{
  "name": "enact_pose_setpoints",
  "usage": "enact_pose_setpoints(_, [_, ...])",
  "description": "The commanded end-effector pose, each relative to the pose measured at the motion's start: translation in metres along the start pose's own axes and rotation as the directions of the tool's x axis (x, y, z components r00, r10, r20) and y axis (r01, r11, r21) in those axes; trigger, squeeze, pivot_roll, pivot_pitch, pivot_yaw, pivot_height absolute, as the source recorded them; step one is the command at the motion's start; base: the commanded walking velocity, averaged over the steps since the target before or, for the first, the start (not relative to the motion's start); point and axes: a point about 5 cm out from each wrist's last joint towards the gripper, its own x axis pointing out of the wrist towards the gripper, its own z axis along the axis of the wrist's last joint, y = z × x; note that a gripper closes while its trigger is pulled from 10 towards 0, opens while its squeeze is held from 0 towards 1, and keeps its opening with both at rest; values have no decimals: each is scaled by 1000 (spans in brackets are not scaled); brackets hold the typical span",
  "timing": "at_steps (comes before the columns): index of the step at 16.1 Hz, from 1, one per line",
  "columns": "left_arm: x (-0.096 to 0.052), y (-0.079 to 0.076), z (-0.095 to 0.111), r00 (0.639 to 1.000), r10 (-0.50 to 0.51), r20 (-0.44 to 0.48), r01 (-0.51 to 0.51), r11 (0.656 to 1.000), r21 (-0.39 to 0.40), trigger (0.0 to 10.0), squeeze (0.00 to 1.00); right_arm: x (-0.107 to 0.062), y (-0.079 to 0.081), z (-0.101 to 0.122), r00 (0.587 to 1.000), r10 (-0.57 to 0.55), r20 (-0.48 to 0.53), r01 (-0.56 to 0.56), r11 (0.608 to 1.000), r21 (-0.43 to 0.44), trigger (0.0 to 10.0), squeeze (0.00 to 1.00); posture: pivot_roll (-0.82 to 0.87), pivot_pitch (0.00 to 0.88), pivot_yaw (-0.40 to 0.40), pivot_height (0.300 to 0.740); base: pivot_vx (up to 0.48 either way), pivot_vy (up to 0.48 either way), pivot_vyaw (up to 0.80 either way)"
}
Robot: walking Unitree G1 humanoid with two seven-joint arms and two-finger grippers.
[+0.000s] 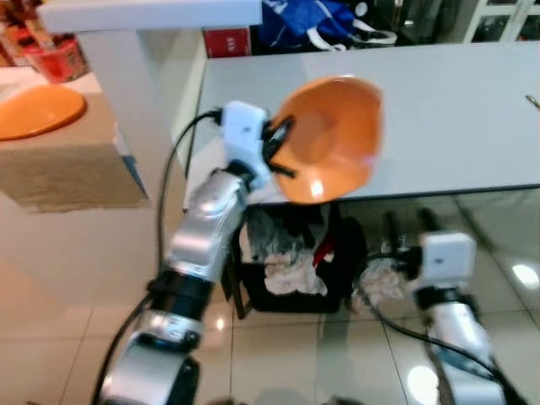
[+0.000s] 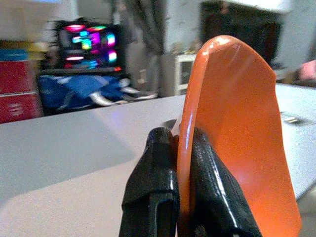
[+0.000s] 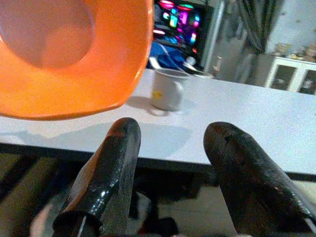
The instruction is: Setting the table
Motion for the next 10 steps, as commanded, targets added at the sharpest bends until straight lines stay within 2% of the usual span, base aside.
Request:
enact_pose_setpoints(1, [4, -3, 9, 999, 0, 51, 0, 1000, 0, 0, 0, -1, -6, 2, 1000, -10, 4, 10, 1000, -15, 10000, 0, -83, 0, 59, 722, 296, -375, 0])
enact_pose_setpoints(10, [4, -3, 9, 998, -11, 62, 10, 1000, 22, 0, 0, 0, -5, 3, 1000, -6, 3, 6, 1000, -14, 10000, 0, -83, 0, 62, 722, 298, -372, 0])
